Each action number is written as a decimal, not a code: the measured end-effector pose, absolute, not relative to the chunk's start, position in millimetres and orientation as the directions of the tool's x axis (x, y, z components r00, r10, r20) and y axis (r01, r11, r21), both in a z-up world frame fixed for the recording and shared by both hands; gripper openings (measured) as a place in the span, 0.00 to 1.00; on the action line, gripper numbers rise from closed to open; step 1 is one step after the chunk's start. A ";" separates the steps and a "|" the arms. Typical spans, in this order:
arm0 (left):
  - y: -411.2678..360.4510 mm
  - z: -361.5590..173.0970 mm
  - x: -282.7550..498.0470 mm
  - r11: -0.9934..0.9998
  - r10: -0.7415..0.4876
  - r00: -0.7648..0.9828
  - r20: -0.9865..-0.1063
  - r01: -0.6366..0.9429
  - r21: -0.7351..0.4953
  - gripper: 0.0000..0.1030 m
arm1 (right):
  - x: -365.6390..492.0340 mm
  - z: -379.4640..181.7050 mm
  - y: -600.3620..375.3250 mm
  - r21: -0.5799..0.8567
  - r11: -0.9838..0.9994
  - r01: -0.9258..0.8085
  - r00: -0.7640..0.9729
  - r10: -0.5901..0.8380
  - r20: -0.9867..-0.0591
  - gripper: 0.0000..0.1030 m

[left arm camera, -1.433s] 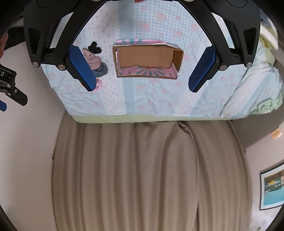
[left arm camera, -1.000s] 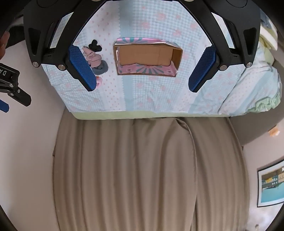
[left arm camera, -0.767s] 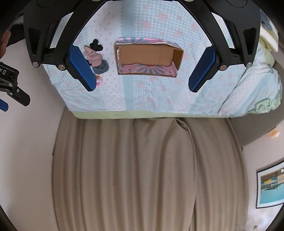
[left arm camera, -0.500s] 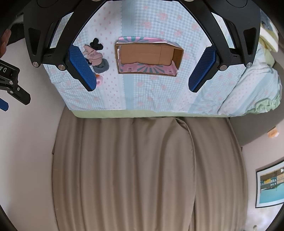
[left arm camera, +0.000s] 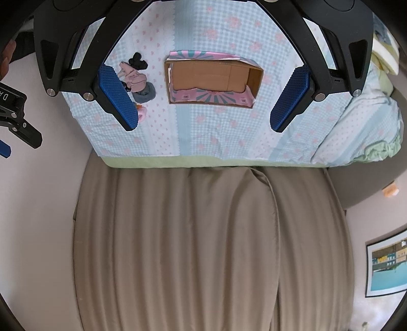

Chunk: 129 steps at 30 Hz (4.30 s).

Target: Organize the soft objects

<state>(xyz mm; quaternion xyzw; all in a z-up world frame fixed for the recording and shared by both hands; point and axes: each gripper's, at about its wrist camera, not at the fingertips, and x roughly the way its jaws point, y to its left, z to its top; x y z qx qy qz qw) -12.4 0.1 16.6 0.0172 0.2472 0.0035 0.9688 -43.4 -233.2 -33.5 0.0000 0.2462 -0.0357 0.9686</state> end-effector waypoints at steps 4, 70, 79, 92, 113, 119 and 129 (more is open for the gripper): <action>-0.3 14.8 -14.5 0.999 0.016 0.880 -0.475 0.002 0.037 1.00 | -43.3 -36.3 -233.1 -0.020 0.997 0.069 0.877 -0.071 -0.475 1.00; -85.3 -67.9 92.2 0.991 -0.123 0.699 -0.704 0.125 -0.049 1.00 | -0.9 -104.8 -298.2 -0.017 0.985 0.170 0.763 -0.142 -0.630 1.00; -168.8 -165.9 173.8 0.988 -0.125 0.550 -0.826 0.143 -0.054 0.99 | 44.2 -199.3 -364.2 0.006 0.975 0.220 0.645 -0.141 -0.751 1.00; -214.6 -321.1 268.1 0.990 -0.079 0.320 -0.944 0.136 -0.037 0.99 | 96.3 -339.1 -397.7 0.029 0.957 0.288 0.434 -0.103 -0.895 1.00; -221.7 -460.6 328.7 0.988 -0.102 0.104 -0.989 0.126 -0.088 0.66 | 135.8 -465.1 -387.7 0.021 0.960 0.279 0.188 -0.033 -0.982 0.80; -222.6 -455.3 328.5 0.984 -0.121 0.121 -0.985 0.142 -0.104 0.52 | 139.7 -472.4 -392.0 0.018 0.959 0.282 0.175 -0.033 -0.984 0.55; -207.8 -413.5 325.0 0.985 -0.136 0.192 -0.972 0.131 -0.112 0.51 | 124.1 -435.0 -403.1 0.044 0.957 0.285 0.231 -0.024 -0.973 0.41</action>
